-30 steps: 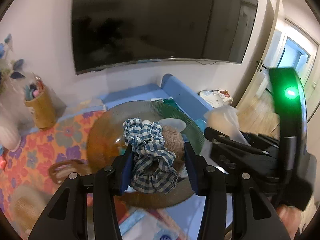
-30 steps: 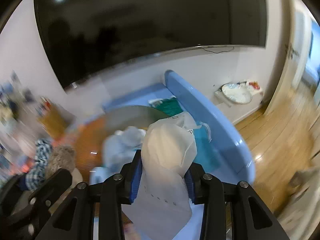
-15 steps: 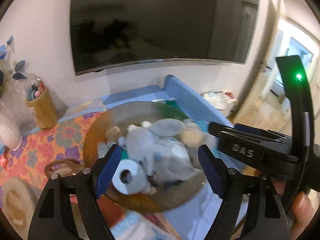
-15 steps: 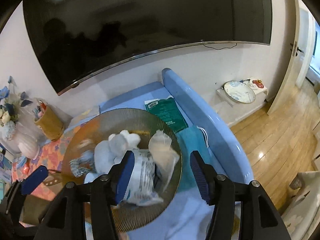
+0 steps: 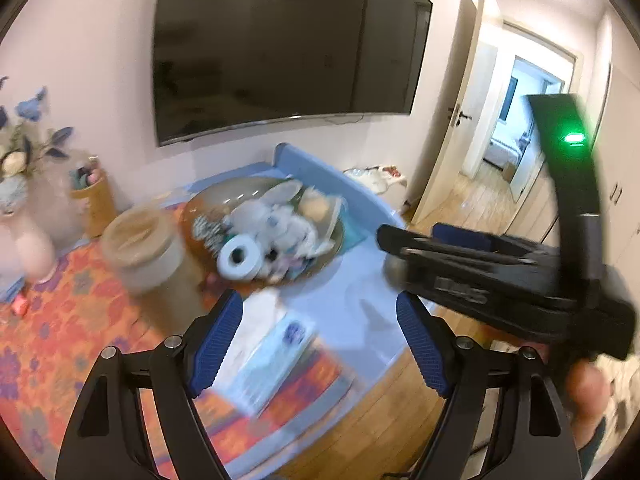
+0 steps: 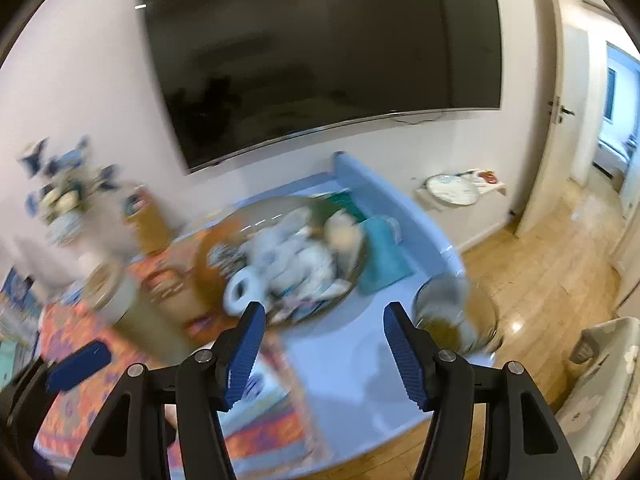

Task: Organize soft objects
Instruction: 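Move both open tools back to the desk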

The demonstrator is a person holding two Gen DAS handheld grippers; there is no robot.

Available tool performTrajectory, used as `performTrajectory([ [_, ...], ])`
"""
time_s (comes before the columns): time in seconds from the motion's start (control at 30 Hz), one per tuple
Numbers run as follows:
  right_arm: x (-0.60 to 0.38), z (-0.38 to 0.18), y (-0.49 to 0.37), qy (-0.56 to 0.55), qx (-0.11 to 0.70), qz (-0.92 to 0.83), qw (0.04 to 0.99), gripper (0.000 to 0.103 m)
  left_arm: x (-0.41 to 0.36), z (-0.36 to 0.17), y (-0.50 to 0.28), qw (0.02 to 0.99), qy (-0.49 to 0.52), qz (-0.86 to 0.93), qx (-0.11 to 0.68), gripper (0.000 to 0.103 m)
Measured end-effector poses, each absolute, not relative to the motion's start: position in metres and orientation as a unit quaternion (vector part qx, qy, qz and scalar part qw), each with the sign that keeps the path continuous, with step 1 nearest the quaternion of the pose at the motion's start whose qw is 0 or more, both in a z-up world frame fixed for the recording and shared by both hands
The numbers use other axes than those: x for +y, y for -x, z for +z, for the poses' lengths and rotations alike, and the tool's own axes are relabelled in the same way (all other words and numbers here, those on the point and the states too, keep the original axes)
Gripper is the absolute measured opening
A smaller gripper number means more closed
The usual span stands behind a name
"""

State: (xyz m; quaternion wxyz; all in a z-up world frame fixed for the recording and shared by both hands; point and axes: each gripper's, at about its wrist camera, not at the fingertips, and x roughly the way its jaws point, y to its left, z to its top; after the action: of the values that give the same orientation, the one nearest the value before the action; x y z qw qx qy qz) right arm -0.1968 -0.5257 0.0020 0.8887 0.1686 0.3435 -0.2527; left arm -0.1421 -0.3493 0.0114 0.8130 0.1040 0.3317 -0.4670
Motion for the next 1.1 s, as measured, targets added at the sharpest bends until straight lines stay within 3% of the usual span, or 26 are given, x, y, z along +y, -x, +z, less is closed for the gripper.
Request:
performTrajectory([
  [0.1, -0.480, -0.008, 0.219, -0.165, 0.326, -0.212, 0.906, 0.066, -0.306, -0.001, 0.144, 0.818, -0.124, -0.463, 0.317, 0.078],
  [0.33, -0.366, -0.032, 0.192, -0.106, 0.355, -0.098, 0.924, 0.066, -0.196, -0.012, 0.077, 0.844, -0.098, -0.404, 0.338, 0.078],
  [0.6, -0.256, -0.061, 0.078, -0.037, 0.399, -0.002, 0.916, 0.067, -0.093, -0.035, -0.008, 0.904, -0.084, -0.254, 0.335, 0.078],
  [0.8, -0.218, -0.097, -0.014, -0.061, 0.417, 0.040, 0.906, 0.067, -0.022, -0.087, -0.082, 0.911, -0.071, -0.178, 0.366, 0.078],
  [1.1, -0.203, -0.177, -0.101, -0.076, 0.431, 0.024, 0.899, 0.067, -0.002, -0.164, -0.135, 0.913, -0.080, -0.131, 0.378, 0.078],
])
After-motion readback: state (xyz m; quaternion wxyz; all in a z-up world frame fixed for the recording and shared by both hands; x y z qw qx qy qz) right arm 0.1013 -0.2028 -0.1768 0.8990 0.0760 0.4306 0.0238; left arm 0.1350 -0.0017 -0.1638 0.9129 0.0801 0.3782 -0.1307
